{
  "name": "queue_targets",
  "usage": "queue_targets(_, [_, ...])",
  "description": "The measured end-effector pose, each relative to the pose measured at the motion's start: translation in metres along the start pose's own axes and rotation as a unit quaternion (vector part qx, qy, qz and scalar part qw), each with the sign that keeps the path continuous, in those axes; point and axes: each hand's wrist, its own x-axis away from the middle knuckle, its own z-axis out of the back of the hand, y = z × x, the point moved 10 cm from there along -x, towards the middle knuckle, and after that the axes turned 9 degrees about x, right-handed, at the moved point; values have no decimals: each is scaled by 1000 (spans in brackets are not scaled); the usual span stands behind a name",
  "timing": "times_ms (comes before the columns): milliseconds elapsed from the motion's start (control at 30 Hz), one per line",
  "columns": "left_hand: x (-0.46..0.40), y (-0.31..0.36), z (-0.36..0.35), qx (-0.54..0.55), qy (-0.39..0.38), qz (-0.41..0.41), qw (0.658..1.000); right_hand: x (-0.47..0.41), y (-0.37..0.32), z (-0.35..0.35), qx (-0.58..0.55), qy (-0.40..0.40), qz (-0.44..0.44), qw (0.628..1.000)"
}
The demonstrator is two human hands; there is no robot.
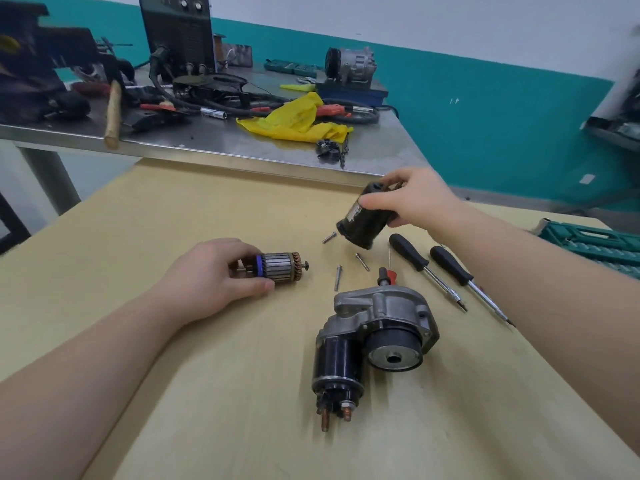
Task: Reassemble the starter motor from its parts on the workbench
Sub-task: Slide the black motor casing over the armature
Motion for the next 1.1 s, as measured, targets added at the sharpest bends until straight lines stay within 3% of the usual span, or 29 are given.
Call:
queue_targets(67, [0, 1, 5, 31, 23, 5, 999, 13, -1, -4, -185, -25, -26, 982])
queue_targets(133, [2, 3, 10, 67, 45, 10, 997, 28, -7, -12, -352, -56, -38, 934])
queue_targets(233, [10, 9, 18, 197, 80, 36, 977, 49, -19, -24, -460, -98, -46, 881])
queue_targets(400, [18, 48, 29, 347, 104, 7, 932, 75, -32, -35, -476, -135, -34, 868])
queue_targets(567, [23, 64, 24, 339, 94, 5, 936, 91, -43, -43, -495, -156, -14, 854])
queue_targets(833, [25, 76, 22, 256, 90, 22, 962, 99, -40, -43, -487, -112, -13, 866])
queue_targets(1100, [26, 79, 19, 271, 107, 46, 956, 98, -38, -37, -498, -107, -17, 860])
